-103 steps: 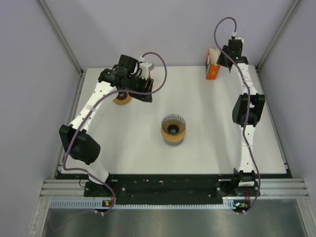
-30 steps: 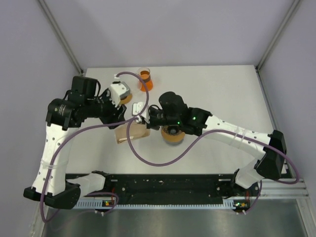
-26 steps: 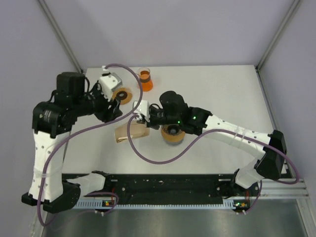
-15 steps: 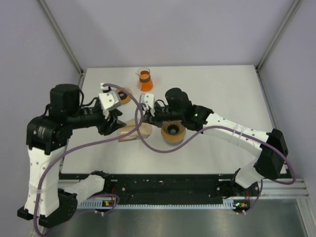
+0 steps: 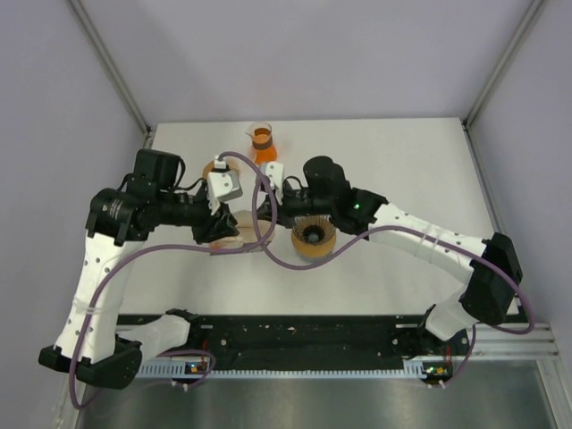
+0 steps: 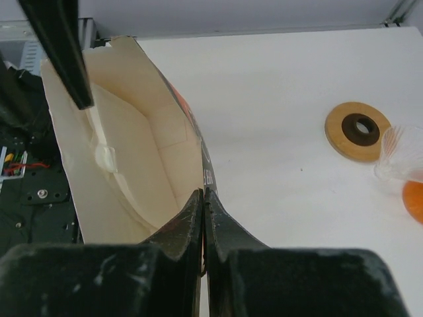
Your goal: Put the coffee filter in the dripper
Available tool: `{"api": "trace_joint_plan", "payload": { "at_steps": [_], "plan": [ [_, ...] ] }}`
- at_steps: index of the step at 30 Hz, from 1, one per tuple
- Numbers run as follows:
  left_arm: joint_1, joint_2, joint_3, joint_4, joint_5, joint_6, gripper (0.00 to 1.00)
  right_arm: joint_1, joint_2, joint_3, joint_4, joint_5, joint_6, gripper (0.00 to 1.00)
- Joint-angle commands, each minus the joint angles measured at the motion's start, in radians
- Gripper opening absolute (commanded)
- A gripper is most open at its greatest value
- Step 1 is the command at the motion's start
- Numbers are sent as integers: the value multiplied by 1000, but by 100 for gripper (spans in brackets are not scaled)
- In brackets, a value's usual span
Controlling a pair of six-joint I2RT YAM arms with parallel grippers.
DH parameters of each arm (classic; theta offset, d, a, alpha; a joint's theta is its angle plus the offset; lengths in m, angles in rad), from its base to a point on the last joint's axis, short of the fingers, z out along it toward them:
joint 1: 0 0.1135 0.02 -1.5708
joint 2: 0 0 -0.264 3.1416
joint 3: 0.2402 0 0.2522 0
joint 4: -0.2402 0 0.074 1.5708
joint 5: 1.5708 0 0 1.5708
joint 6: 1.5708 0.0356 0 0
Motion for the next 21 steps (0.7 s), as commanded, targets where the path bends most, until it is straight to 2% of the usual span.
{"api": "trace_joint_plan", "payload": {
  "at_steps": [1, 3, 8, 11, 12, 14, 15, 18, 21],
  "plan": [
    [-4, -1, 56, -146, -66, -73, 36, -31, 19, 52, 52, 49, 128, 0],
    [-2, 0, 103, -32, -235, -251, 42, -33, 35, 77, 52, 181, 235, 0],
    [-1, 19, 241, 146, -551, -519, 59, -76, 43, 91, 5, 528, 666, 0],
    [-2, 43, 280, 222, -712, -637, 64, -79, 3, -5, 92, 674, 866, 0],
    [-2, 54, 271, 249, -764, -657, 65, -68, -10, -38, 168, 730, 927, 0],
    [-2, 75, 231, 307, -773, -735, 65, -33, -21, -73, 248, 862, 974, 0],
    [-2, 91, 211, 328, -729, -746, 66, -7, -21, -76, 277, 946, 969, 0],
    [-10, 143, 182, 376, -595, -836, 84, 62, -6, -81, 380, 1149, 917, 0],
    [-24, 195, 186, 430, -611, -882, 91, 73, 22, -57, 396, 1215, 915, 0]
  ]
}}
